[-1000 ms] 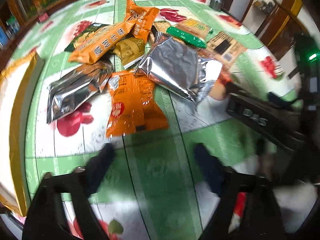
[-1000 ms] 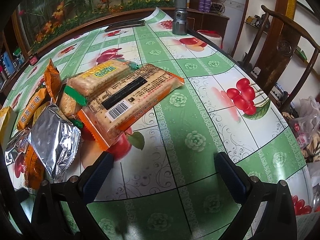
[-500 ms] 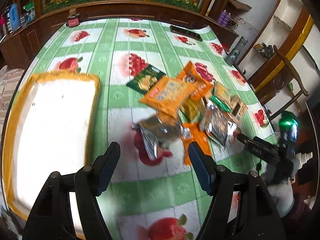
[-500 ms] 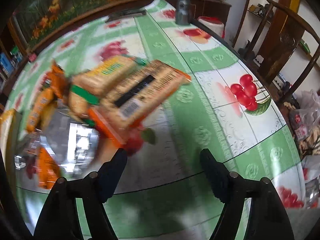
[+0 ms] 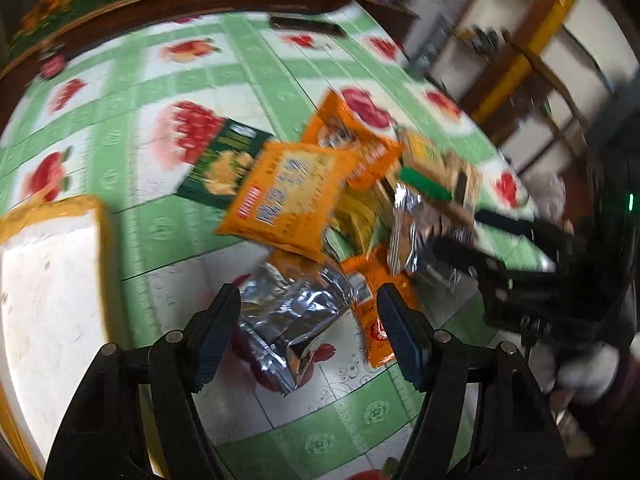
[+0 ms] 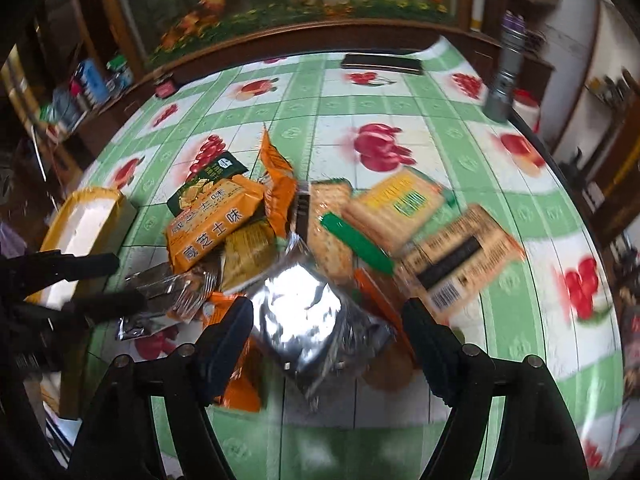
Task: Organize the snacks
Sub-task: 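Grasp a silver foil packet with the left tool while the right tool grasps another, then carry both silver foil packets over the white tray and open both tools, then grasp the clear barcode biscuit pack with the right tool while the left grasps an orange packet, then carry both packs over the white tray and open both tools, then withdraw both open tools from the tray back toward the snack pile, then grasp a small orange packet with the right tool while the left grasps the orange cheese biscuit pack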
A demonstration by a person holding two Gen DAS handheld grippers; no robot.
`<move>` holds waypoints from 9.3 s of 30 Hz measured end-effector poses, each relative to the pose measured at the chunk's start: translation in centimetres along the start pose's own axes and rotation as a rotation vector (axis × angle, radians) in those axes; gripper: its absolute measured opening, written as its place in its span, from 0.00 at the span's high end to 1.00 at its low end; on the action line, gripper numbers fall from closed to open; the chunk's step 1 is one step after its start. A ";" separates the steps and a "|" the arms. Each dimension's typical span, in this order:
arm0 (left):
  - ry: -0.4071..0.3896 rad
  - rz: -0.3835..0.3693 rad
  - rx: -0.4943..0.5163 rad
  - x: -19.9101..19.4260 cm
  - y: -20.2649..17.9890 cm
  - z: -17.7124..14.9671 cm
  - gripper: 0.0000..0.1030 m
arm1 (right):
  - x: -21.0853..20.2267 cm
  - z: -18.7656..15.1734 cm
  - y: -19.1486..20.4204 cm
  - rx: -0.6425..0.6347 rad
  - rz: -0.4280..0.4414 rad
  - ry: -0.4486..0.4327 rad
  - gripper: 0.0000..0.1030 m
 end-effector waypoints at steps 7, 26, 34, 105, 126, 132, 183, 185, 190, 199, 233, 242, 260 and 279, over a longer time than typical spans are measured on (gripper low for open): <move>0.069 0.027 0.057 0.9 -0.3 -1.7 0.57 | 2.6 -0.5 1.1 0.036 0.112 0.101 0.32; 0.071 0.071 -0.057 2.1 1.1 -1.9 0.43 | 3.7 -1.3 3.1 0.080 0.136 0.186 0.29; 0.026 0.029 -0.207 0.9 2.6 -2.4 0.45 | 2.6 -2.5 2.1 0.122 0.219 0.181 0.42; -0.114 0.112 -0.319 -9.8 7.4 -7.1 0.43 | -0.6 -0.4 10.3 0.135 0.297 0.109 0.40; -0.012 0.084 -0.247 -4.6 -0.8 -6.5 0.43 | 1.3 -2.4 -13.0 0.705 0.095 0.043 0.34; -0.002 0.102 -0.264 -4.1 -0.1 -6.5 0.43 | 4.3 -0.2 -13.6 0.740 0.039 0.077 0.32; -0.148 0.216 -0.469 -10.1 14.3 -6.6 0.61 | -0.3 2.2 15.2 0.086 0.421 0.138 0.48; -0.148 0.239 -0.502 -10.6 16.9 -7.0 0.61 | 0.1 3.2 18.4 0.058 0.455 0.150 0.48; -0.121 0.278 -0.533 -10.2 21.8 -7.2 0.61 | 2.1 4.7 24.6 -0.015 0.479 0.177 0.48; -0.056 0.270 -0.501 -8.1 24.0 -6.8 0.57 | 6.9 6.2 29.4 -0.081 0.414 0.209 0.46; -0.675 0.454 -0.366 -24.2 8.7 -1.9 0.22 | -6.4 4.1 6.4 0.058 0.060 -0.163 0.14; -0.536 0.199 -0.425 -20.1 4.7 -2.1 0.22 | -4.6 -1.5 -5.4 0.379 0.069 -0.010 0.16; -0.334 0.139 -0.434 -15.3 3.4 -4.8 0.22 | 0.2 3.0 -3.4 0.321 0.174 0.032 0.19; -0.246 0.169 -0.438 -13.7 6.6 -6.7 0.22 | 8.2 6.0 3.1 0.163 0.304 0.225 0.77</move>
Point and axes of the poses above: each gripper's, at about its wrist camera, not at the fingertips, and x roughly the way its jaws point, y to its left, z to its top, the point moved 7 cm from there along x, roughly the way its jaws point, and after that the axes turned 6 degrees about -x, right-handed, at the moved point
